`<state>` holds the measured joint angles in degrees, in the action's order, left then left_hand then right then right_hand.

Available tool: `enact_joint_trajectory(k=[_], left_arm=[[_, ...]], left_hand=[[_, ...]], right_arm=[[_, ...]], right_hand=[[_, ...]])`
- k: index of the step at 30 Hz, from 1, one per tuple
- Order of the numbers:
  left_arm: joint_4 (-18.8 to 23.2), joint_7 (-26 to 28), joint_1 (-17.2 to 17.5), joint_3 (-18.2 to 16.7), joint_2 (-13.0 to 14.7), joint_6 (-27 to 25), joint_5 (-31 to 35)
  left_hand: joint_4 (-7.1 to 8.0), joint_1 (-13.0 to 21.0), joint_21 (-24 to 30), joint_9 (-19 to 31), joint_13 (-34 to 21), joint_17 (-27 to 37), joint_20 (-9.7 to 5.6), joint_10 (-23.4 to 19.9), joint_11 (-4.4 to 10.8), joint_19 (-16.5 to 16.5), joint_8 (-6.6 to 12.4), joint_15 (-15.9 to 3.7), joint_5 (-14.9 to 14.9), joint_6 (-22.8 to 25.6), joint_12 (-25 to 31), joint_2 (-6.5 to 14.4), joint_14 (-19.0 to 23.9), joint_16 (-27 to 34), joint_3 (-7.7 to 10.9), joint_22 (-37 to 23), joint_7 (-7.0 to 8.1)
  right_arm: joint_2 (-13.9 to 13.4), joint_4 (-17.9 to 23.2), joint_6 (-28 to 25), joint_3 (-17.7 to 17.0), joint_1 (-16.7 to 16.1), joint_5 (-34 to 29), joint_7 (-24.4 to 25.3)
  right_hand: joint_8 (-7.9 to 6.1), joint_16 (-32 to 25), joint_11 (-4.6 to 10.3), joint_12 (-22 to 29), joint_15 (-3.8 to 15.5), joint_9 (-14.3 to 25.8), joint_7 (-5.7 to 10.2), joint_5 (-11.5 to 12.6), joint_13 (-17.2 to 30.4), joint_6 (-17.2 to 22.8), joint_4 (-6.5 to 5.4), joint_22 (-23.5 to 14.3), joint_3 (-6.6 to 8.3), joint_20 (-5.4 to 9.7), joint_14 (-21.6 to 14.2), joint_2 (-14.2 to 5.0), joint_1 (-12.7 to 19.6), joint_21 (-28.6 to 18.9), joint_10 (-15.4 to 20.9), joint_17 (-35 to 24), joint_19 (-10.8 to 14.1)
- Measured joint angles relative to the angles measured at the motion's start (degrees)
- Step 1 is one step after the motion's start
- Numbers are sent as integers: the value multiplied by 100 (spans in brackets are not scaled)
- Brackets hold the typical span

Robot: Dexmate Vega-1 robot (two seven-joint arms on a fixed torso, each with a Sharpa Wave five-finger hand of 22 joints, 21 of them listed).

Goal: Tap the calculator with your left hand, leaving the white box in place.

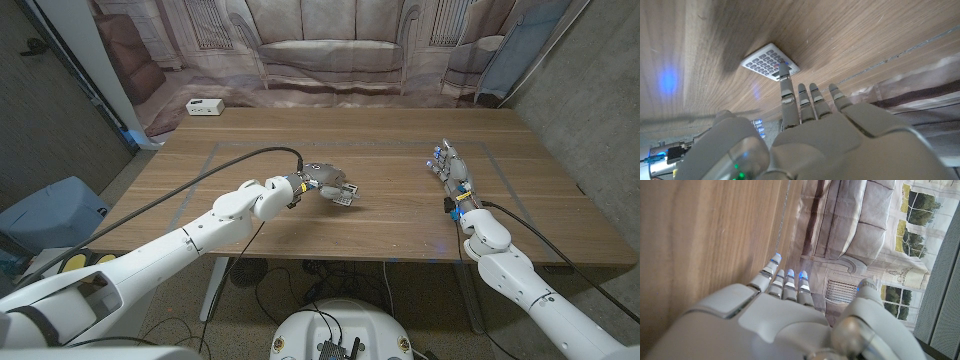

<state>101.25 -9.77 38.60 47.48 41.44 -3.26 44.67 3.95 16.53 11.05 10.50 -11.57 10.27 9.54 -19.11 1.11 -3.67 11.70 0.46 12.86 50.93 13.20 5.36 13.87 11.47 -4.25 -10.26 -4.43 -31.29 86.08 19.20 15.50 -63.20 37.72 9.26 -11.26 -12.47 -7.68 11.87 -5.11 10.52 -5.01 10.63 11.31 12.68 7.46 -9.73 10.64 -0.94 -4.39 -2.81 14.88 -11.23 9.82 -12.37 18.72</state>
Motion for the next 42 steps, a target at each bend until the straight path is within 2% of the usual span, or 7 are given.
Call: enact_joint_trajectory(k=[6,21,30,42], left_arm=[[0,-58,-6,33,-8,-53,31],[-79,-67,47,101,-64,-110,44],[-101,131,100,164,-87,-252,188],[-106,279,144,221,-103,-401,396]], left_hand=[[0,0,12,-4,0,0,0,-140,41,0,67,-88,0,151,45,0,129,0,0,0,-8],[0,38,49,9,0,-15,31,-148,33,-31,75,-88,0,256,45,38,128,0,0,0,-45],[0,38,49,17,0,-15,31,-178,2,-31,86,-88,0,285,45,38,128,0,0,0,-19],[0,68,49,-2,0,-14,-3,-262,40,-65,47,-119,0,365,45,68,159,0,0,0,-18]], right_arm=[[-6,0,0,-12,0,14,-6],[-7,-62,-7,-17,33,48,-45],[2,-112,-16,-13,65,66,-74],[14,-181,-22,-5,118,84,-108]], right_hand=[[0,0,0,0,0,0,0,0,0,0,0,0,0,0,0,0,0,0,0,0,0],[0,0,0,0,0,0,0,0,0,0,-24,0,-24,0,0,0,0,0,0,0,0],[0,0,0,0,0,0,0,0,0,0,-24,0,-24,0,0,0,0,0,0,0,0],[0,0,0,0,0,0,0,0,0,0,-24,0,-24,0,0,0,0,0,0,0,0]])
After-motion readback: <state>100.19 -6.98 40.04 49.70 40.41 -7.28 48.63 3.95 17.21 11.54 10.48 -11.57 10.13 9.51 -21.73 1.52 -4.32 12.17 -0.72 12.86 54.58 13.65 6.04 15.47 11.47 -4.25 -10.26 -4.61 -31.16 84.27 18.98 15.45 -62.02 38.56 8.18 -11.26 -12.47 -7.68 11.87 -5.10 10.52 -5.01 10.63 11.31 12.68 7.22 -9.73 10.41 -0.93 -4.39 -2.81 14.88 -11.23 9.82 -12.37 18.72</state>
